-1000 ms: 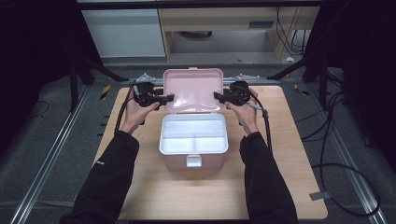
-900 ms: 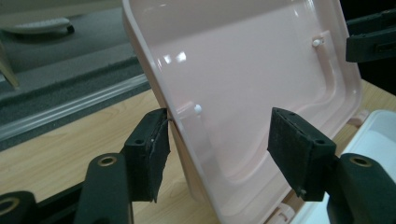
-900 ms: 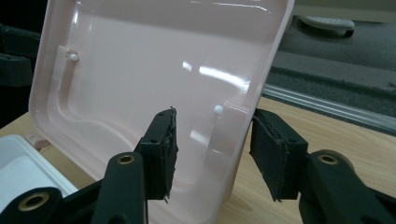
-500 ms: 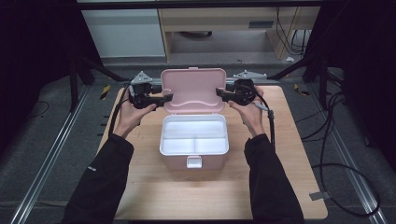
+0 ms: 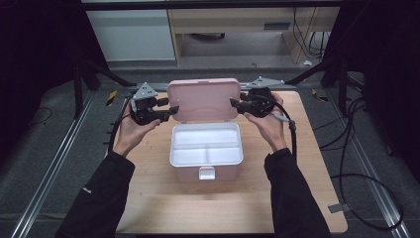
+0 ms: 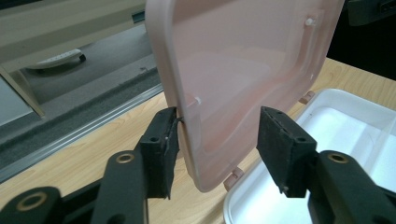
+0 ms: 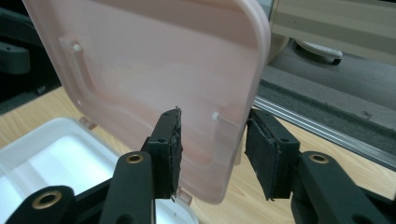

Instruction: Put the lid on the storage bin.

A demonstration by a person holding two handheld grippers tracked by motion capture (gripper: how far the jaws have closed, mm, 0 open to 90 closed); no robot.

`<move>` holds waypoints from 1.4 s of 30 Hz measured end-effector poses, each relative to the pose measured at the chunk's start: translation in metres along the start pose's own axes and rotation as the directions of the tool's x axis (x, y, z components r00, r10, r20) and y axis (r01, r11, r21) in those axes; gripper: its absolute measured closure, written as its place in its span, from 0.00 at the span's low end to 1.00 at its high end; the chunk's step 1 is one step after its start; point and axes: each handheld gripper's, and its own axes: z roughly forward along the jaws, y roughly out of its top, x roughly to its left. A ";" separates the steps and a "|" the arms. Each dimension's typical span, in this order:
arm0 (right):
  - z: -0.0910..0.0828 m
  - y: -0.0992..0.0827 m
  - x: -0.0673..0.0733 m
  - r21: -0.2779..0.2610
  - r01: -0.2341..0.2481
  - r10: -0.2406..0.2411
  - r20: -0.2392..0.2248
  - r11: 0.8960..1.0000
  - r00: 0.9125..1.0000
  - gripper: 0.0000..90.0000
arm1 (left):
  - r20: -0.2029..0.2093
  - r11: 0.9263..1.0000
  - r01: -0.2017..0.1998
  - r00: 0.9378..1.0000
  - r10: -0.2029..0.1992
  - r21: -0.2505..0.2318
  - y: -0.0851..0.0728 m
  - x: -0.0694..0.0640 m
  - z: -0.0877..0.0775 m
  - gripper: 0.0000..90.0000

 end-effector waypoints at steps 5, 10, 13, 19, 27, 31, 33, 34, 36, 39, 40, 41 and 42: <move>-0.011 -0.005 0.005 -0.002 0.004 -0.004 0.001 1.000 1.000 0.71 | -0.019 0.999 -0.027 0.999 0.027 0.024 -0.005 -0.009 -0.005 0.58; -0.021 -0.011 0.010 -0.004 0.018 -0.018 0.007 1.000 1.000 0.77 | -0.025 0.999 -0.031 0.999 0.031 0.024 -0.010 -0.012 -0.011 0.68; -0.025 -0.016 0.011 -0.002 0.026 -0.026 -0.007 1.000 1.000 0.83 | -0.026 0.999 -0.027 0.999 0.028 0.024 -0.014 -0.015 -0.015 0.74; -0.033 -0.026 0.012 0.009 0.041 -0.041 -0.027 0.999 0.999 0.93 | -0.026 0.999 -0.030 0.999 0.031 0.033 -0.021 -0.021 -0.022 0.84; -0.045 -0.042 0.019 0.031 0.071 -0.068 -0.069 0.997 0.995 0.91 | -0.004 0.998 -0.037 0.999 0.038 0.046 -0.034 -0.031 -0.030 0.87; -0.049 -0.054 0.024 0.043 0.078 -0.074 -0.087 0.996 0.994 0.88 | 0.020 0.998 -0.046 0.999 0.045 0.050 -0.045 -0.037 -0.034 0.86; -0.051 -0.059 0.025 0.047 0.077 -0.073 -0.089 0.996 0.993 0.85 | 0.034 0.998 -0.039 0.999 0.037 0.051 -0.051 -0.038 -0.035 0.86; -0.052 -0.062 0.026 0.045 0.074 -0.070 -0.092 0.996 0.993 0.85 | 0.034 0.998 -0.039 0.999 0.038 0.054 -0.054 -0.039 -0.035 0.85; -0.052 -0.068 0.027 0.052 0.069 -0.064 -0.093 0.996 0.994 0.83 | 0.035 0.997 -0.035 0.999 0.033 0.064 -0.058 -0.040 -0.035 0.84; -0.053 -0.078 0.027 0.064 0.062 -0.056 -0.092 0.996 0.994 0.80 | 0.039 0.997 -0.022 0.999 0.019 0.074 -0.069 -0.039 -0.038 0.81; -0.054 -0.082 0.027 0.071 0.060 -0.053 -0.090 0.996 0.994 0.79 | 0.034 0.997 -0.011 0.999 0.009 0.077 -0.073 -0.038 -0.040 0.80; -0.055 -0.085 0.027 0.077 0.060 -0.053 -0.087 0.995 0.995 0.78 | 0.027 0.997 0.001 1.000 -0.003 0.080 -0.077 -0.036 -0.041 0.79; -0.056 -0.088 0.026 0.084 0.058 -0.051 -0.080 0.995 0.995 0.77 | 0.016 0.996 0.012 1.000 -0.013 0.085 -0.083 -0.035 -0.043 0.78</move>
